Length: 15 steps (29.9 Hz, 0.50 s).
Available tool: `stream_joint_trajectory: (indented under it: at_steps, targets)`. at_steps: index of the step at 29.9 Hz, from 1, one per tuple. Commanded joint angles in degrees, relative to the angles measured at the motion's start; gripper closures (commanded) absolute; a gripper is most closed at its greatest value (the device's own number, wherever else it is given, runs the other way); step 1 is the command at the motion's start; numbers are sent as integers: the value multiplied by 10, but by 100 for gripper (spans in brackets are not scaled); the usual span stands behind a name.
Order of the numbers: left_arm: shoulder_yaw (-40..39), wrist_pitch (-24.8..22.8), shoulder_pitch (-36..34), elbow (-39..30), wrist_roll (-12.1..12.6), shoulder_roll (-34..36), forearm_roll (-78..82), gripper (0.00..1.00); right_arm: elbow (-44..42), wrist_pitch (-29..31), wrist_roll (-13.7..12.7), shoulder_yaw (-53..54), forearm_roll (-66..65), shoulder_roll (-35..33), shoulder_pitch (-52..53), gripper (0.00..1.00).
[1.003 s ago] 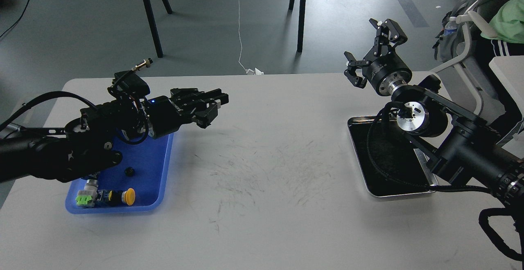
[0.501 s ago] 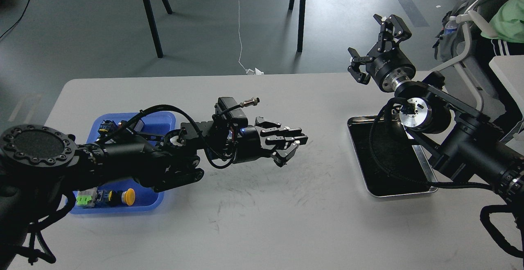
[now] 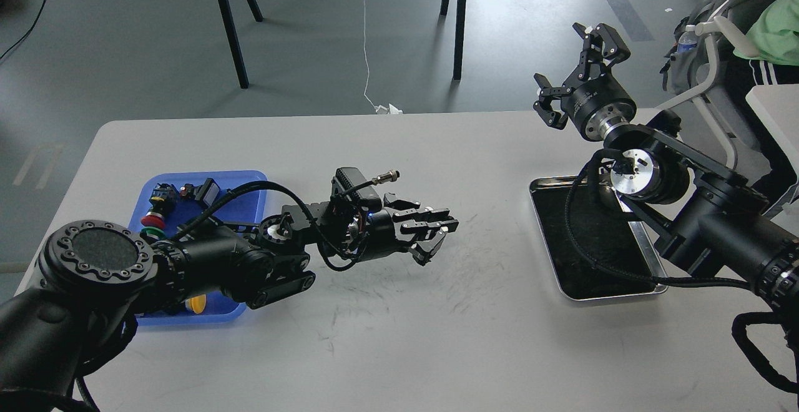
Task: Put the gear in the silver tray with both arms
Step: 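Lift the gear and extend the left arm toward the silver tray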
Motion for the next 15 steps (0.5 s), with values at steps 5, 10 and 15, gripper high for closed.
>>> stream_joint_trajectory:
  at_steps: [5, 10, 15]
  targets:
    - [-1, 24, 12, -5, 0, 0, 1, 88, 0, -1, -1, -1, 0, 0, 0, 2]
    - [-1, 24, 11, -11, 0, 0, 1, 87, 0, -1, -1, -1, 0, 0, 0, 2]
    - [-1, 27, 9, -15, 0, 0, 1, 86, 0, -1, -1, -1, 0, 0, 0, 2]
